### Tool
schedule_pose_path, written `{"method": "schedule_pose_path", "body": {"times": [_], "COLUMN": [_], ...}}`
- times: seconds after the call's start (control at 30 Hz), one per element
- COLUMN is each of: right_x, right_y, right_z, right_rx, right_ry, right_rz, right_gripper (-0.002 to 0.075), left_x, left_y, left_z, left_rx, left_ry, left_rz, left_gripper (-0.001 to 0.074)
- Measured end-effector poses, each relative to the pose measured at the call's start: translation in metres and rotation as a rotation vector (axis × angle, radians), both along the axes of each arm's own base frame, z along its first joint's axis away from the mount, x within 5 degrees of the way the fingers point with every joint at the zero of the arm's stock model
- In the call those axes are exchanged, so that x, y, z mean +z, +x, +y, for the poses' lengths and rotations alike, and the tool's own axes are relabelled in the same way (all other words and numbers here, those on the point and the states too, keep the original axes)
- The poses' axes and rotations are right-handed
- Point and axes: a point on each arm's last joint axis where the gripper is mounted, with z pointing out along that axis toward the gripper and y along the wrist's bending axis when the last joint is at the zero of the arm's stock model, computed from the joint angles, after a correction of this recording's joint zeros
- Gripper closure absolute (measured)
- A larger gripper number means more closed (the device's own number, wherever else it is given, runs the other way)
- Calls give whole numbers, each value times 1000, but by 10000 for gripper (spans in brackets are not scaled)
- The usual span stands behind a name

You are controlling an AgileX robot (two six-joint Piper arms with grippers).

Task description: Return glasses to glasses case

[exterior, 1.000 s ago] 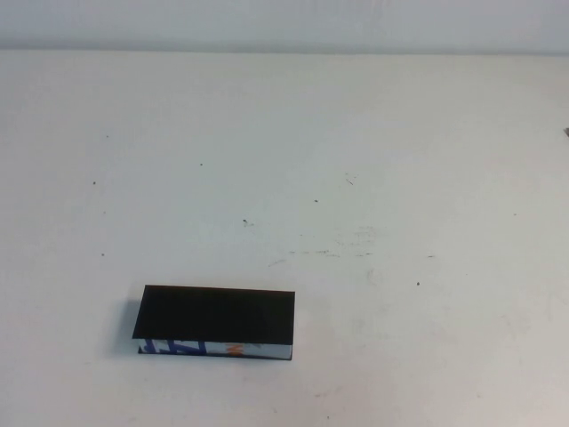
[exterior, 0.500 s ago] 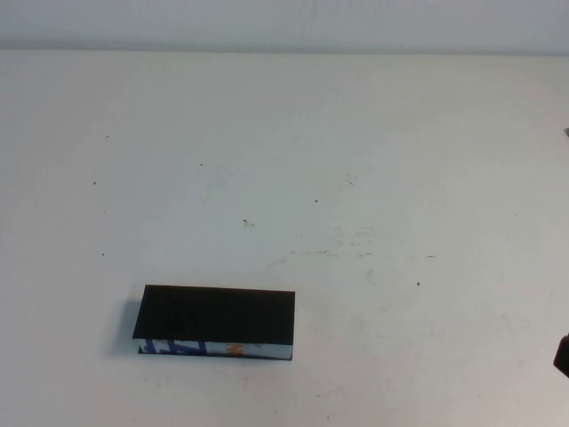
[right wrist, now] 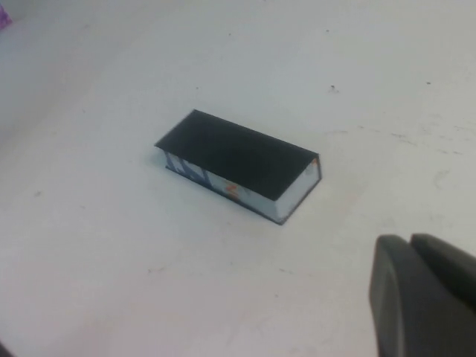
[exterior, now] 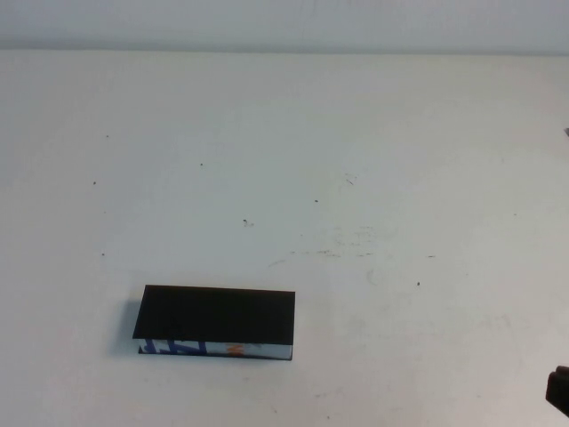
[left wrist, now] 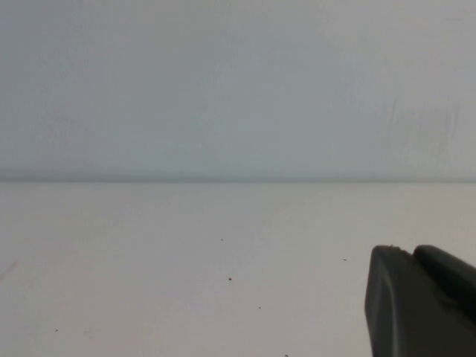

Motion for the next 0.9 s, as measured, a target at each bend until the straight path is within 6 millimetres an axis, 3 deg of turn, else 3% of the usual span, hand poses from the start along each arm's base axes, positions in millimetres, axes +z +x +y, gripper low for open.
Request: {"method": "schedule_pose_path", "body": {"times": [0.23, 0.37, 0.5, 0.73, 0.9], "right_x": [-2, -9, -38, -88, -93], "right_y": [8, 20, 29, 13, 6], "right_z": [-9, -21, -37, -52, -54], "right_rx": [-77, -283, -523, -731, -752], "right_ry": [-141, -134, -90, 39, 94], "right_rz": [-115, -167, -241, -348, -366], "right_gripper": [739, 739, 739, 739, 739], "left_x": [0, 0, 0, 0, 0], "left_y": [0, 0, 0, 0, 0], "left_z": [0, 0, 0, 0, 1], "left_rx": [2, 2, 2, 2, 6], "left_ry": [-1, -1, -1, -1, -1], "left_rz": [2, 2, 2, 2, 2], "left_gripper": [736, 736, 736, 736, 736]}}
